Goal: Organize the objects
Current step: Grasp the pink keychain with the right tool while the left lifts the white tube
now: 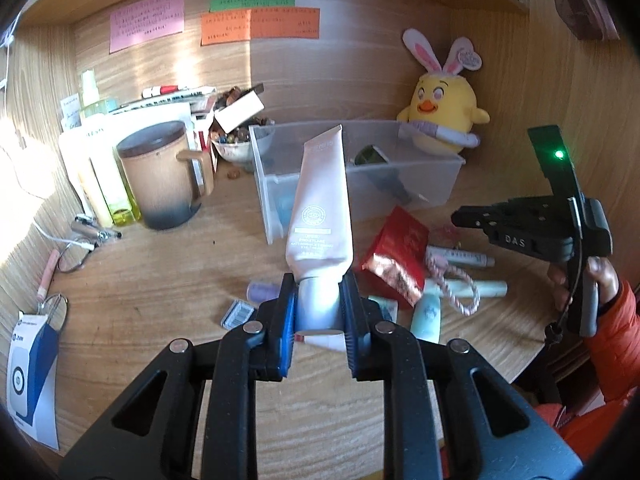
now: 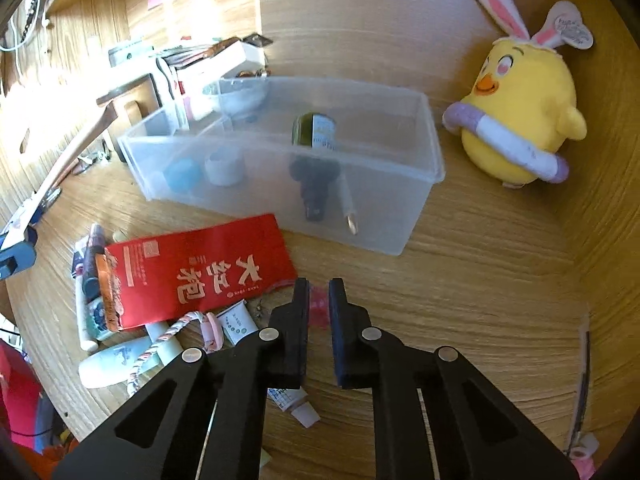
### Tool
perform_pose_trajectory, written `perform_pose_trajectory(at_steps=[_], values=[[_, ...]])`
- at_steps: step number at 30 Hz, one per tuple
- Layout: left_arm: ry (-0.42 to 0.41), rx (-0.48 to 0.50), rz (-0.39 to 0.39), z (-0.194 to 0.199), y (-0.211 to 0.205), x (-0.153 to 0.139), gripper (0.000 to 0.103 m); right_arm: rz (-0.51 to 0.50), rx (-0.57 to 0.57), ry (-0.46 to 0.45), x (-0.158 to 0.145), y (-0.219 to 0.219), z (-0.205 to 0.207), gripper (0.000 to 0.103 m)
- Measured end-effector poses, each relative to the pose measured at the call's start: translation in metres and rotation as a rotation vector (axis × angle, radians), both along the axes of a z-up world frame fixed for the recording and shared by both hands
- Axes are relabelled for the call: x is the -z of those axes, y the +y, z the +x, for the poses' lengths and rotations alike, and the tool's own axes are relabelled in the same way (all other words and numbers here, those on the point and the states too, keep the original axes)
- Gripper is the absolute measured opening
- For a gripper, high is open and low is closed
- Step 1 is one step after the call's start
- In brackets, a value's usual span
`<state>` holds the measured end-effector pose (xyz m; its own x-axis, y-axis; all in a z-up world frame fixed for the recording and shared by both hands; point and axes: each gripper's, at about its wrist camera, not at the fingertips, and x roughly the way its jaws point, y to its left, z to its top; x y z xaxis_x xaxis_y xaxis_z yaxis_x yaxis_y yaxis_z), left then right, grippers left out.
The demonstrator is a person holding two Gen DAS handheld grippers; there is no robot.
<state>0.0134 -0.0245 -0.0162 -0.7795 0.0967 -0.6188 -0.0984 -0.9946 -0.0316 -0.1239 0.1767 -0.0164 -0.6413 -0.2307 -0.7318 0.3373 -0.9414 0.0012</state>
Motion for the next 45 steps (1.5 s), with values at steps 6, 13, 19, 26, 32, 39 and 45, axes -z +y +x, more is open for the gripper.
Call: perform_pose_trajectory(at_steps=[6, 13, 19, 26, 32, 39, 45], values=[[0.031, -0.018, 0.021, -0.018, -0.006, -0.012, 0.021, -0.002, 0.005, 0.024, -0.009, 0.008, 0.0, 0.009], [0.051, -0.022, 0.038, -0.045, -0.01, -0.022, 0.021, 0.084, -0.044, -0.038, 0.013, -0.004, -0.001, 0.026], [0.062, -0.012, 0.029, -0.069, -0.004, -0.03, 0.021, 0.06, -0.055, -0.062, 0.02, -0.004, -0.009, 0.021], [0.056, 0.004, 0.039, -0.102, 0.003, -0.038, 0.021, 0.041, -0.037, -0.009, 0.008, 0.002, -0.003, 0.02], [0.046, 0.004, 0.047, -0.125, 0.007, -0.041, 0.021, -0.022, -0.032, 0.073, -0.028, 0.011, 0.001, 0.02], [0.041, -0.009, 0.057, -0.147, 0.007, -0.045, 0.021, -0.084, -0.021, 0.186, -0.077, 0.013, -0.006, 0.02], [0.038, -0.013, 0.054, -0.161, 0.007, -0.049, 0.021, -0.124, -0.009, 0.268, -0.11, 0.014, -0.019, 0.02]])
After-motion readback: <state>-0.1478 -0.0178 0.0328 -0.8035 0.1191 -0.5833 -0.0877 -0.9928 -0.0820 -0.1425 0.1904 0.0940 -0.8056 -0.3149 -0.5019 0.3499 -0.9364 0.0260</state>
